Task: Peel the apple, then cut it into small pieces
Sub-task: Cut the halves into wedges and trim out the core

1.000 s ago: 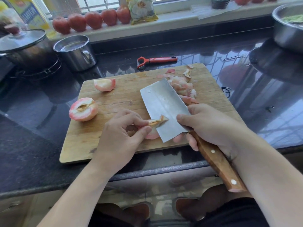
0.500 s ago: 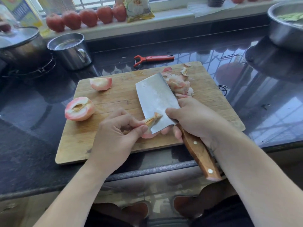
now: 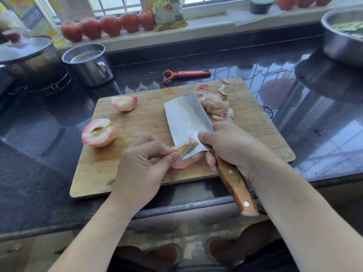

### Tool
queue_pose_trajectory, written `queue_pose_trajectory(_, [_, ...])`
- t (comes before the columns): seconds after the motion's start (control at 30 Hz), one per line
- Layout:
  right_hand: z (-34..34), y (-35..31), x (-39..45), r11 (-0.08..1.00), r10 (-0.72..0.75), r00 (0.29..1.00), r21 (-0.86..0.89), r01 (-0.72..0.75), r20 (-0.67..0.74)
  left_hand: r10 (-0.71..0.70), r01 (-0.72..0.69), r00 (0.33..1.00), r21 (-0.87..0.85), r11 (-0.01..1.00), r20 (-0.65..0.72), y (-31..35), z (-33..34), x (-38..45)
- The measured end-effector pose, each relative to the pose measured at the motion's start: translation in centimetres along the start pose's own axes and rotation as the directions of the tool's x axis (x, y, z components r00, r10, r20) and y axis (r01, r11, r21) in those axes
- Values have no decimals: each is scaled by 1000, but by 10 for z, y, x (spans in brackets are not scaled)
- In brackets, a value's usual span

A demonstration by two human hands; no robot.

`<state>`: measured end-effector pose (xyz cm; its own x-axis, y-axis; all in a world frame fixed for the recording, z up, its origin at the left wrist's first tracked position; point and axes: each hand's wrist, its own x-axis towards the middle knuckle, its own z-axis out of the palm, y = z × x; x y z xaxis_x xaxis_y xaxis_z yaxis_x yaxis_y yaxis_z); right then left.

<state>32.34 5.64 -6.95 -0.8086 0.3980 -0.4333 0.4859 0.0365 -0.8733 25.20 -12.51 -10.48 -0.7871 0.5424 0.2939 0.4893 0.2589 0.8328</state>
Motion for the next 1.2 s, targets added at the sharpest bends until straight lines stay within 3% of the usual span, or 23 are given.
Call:
queue_pose_trajectory(0.4, [1,-9,2,997,-49,999,-67,47,-24,-24,26,1000,96,995,-19,6,5,1])
queue_pose_trajectory(0.6, [-1,-18,3,996,-63,997,-74,59,-46,231,-225,972,400,888,34,27,4,13])
queue_pose_trajectory(0.73, [6,-14,6,996,-60,996,-77,55,-63,40,-58,998,350,935,57,26,2,19])
queue_pose_trajectory(1.03, [11,-11,8,993,-83,996,-84,79,-38,-156,52,971,481,875,179,32,-3,30])
queue_pose_trajectory(1.2, [9,-8,8,996,-64,997,-71,60,-46,-237,118,948,456,882,213,38,-2,34])
